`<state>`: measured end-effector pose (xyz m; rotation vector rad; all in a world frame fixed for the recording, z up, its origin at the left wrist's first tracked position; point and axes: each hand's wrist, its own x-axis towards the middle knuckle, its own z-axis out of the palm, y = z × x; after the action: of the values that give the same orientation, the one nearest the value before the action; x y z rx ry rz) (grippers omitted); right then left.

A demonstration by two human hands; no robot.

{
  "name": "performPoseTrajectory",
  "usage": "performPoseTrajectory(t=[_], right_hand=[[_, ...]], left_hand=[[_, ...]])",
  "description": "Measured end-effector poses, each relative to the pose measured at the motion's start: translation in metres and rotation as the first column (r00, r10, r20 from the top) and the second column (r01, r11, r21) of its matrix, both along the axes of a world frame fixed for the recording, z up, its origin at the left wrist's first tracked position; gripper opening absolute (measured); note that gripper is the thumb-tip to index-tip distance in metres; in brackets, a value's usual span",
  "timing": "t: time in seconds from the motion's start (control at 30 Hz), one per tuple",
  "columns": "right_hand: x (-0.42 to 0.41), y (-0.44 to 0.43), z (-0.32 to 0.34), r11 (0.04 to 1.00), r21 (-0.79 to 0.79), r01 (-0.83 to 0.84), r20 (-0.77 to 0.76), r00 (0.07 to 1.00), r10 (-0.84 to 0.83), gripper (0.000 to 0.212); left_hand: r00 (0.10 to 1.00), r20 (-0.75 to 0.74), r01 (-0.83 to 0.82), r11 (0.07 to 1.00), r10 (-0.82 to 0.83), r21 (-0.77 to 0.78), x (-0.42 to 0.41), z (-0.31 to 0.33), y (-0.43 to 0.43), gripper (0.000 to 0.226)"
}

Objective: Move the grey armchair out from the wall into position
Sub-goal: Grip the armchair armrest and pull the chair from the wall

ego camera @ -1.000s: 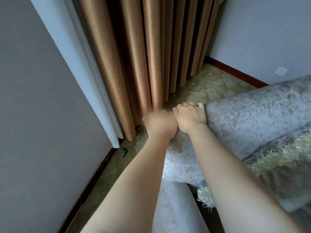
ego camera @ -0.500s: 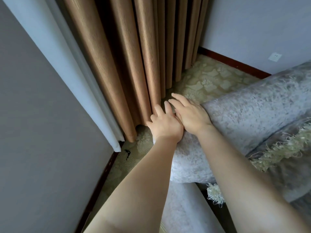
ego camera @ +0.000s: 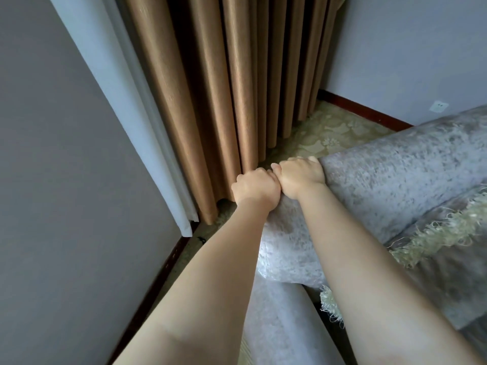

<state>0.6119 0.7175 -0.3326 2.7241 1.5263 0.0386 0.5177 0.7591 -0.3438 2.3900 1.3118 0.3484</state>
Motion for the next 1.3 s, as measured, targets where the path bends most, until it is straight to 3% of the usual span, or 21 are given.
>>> performPoseTrajectory(t=[0.17,0.53,0.7,0.93,1.3], right_hand=[[-0.021,-0.010,-0.001,0.998,0.056,-0.003,0.032,0.999,0.002,0.063],[-0.084,-0.026,0.002,0.999,0.018,-0.038,0.006,0.999,0.038,0.066],[-0.080,-0.017,0.001,1.000,0.013,-0.002,0.004,1.000,0.002,0.064],[-0.078,-0.019,-0.004,0.992,0.126,0.024,-0.022,1.000,-0.022,0.048],[-0.086,-0.029,0.007,0.999,0.029,0.016,-0.097,0.995,-0.013,0.055]], left_hand=[[1.000,0.021,-0.017,0.999,0.016,0.033,-0.022,0.001,-0.010,0.039],[0.997,-0.047,-0.061,0.998,0.061,0.007,-0.085,0.005,-0.034,0.045],[0.996,-0.047,-0.075,0.997,0.074,-0.023,-0.080,0.004,-0.025,0.046],[0.991,0.030,-0.132,0.991,0.132,-0.026,-0.077,-0.001,-0.026,0.047],[0.995,-0.011,-0.101,0.993,0.101,-0.062,-0.086,0.009,-0.037,0.050]])
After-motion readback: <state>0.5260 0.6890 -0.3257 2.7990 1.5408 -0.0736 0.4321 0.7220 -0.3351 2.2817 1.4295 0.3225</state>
